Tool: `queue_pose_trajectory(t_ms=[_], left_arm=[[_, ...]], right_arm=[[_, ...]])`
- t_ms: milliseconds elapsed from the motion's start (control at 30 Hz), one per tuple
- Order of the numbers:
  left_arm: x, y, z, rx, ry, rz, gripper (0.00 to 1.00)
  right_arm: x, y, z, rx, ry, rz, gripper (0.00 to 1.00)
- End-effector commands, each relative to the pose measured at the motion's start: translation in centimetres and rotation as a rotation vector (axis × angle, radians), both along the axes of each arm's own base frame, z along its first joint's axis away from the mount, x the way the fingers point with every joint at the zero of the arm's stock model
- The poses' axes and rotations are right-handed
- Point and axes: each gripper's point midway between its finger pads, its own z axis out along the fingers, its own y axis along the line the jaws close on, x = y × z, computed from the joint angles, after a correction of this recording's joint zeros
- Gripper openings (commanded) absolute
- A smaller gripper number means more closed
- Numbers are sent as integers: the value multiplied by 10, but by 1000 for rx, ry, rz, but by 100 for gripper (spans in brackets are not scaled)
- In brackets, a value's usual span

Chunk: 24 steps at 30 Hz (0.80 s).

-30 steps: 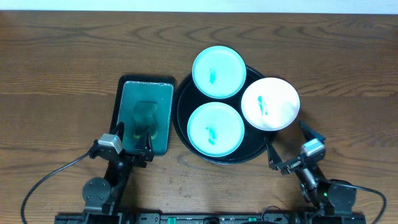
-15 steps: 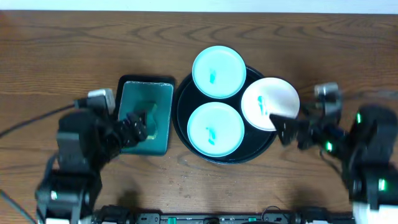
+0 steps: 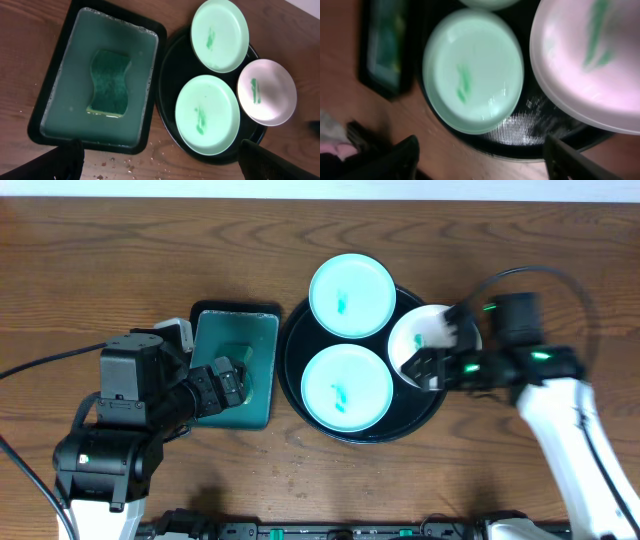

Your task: Clean dirty plates on tray and stack at the side

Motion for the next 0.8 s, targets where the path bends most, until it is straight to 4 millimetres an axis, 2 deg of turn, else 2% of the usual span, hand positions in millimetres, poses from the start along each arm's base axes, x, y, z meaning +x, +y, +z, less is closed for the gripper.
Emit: queue_pose_trajectory(t_ms=[0, 100, 167, 233, 300, 467, 567, 667, 767], left_arm=[[0, -2, 9, -14, -18, -6, 98], [-3, -2, 6, -13, 1, -6, 98], [-9, -6, 3, -33, 28, -24, 98], [-11, -8, 4, -44, 32, -33, 98], [-9, -7, 5, -36, 21, -33, 98], [-4, -8, 1, -23, 30, -54, 98], [-2, -8, -11, -14, 81, -59, 98], [4, -9, -26, 13, 136, -90, 98], [12, -8, -43, 25, 204, -89, 94]], right_arm=[[-14, 9, -47, -157, 86, 48, 67], [-5, -5, -74, -364, 85, -41, 59], [-2, -6, -86, -434, 84, -80, 54], [-1, 4, -95, -440, 83, -50, 50], [1, 13, -105, -439, 92, -44, 42], [8, 23, -133, -433, 136, -100, 31], [12, 26, -147, -426, 153, -104, 18], [15, 24, -152, -443, 145, -111, 4], [20, 25, -150, -438, 123, -118, 1]])
